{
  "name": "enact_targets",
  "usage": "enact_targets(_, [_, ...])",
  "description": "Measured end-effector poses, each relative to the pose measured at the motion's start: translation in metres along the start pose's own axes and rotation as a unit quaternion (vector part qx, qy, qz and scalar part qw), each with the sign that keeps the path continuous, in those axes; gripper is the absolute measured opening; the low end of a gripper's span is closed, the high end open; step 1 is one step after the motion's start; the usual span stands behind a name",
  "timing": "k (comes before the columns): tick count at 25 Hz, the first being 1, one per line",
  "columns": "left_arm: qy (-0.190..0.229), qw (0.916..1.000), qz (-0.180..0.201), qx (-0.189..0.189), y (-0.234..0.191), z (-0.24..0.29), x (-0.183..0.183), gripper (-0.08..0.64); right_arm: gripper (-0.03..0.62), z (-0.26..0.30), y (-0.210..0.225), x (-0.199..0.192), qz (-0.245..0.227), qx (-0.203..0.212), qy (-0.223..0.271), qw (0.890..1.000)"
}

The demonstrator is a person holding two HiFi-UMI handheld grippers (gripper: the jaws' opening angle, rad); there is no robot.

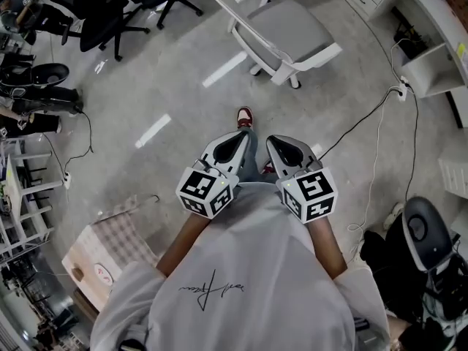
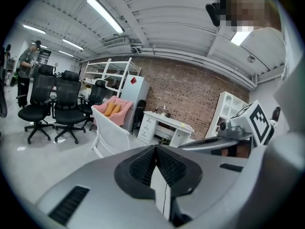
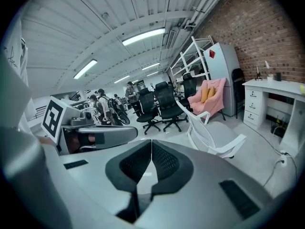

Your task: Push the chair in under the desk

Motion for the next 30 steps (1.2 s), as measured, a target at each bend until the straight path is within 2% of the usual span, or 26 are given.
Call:
enact_targets(14, [-0.005,0.9999,-0.016,0.003,-0.036,0.037,0.012,0.003,0.026,0.021,0.024,0.025,-0.006,-0.018,-0.022,1.0])
enact_targets(30, [-0.014,0.9997,-0.019,0.01,-0.09,0.089,0.037,0.003,0.026,0.074,0.052,0.068,-0.011,-0.01,-0.043,0.999])
Point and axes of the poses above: the fingertips, and each gripper's own axes: z forward along the fingers, y to its right, x out of its top, the point moved 5 cm from there along -z, backward along the fingers, and after that the axes turned 13 degrees about z, right-handed, at the moved point
